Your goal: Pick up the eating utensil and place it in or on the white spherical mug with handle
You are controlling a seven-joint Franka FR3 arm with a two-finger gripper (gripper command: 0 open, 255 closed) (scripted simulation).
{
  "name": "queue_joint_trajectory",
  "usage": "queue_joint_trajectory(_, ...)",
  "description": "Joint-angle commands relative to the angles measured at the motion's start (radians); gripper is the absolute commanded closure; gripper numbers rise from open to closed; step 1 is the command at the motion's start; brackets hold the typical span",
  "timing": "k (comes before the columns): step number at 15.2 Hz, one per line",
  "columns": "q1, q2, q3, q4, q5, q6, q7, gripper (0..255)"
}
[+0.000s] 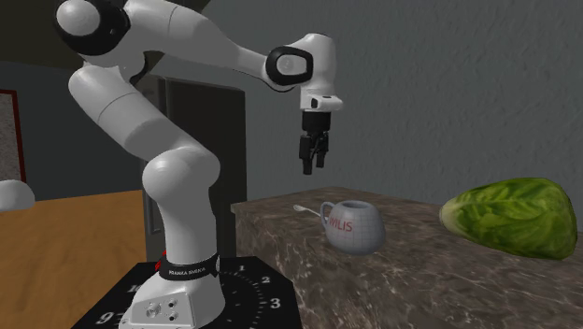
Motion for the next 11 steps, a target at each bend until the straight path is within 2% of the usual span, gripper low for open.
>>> queue_joint_trajectory(1,0.000,0.012,0.039,-0.048,0.052,0.073,0.079,0)
queue_joint_trajectory(9,0.009,0.202,0.217,-0.144,0.261,0.422,0.358,0)
queue_joint_trajectory(11,0.013,0.227,0.228,-0.155,0.273,0.458,0.355,0)
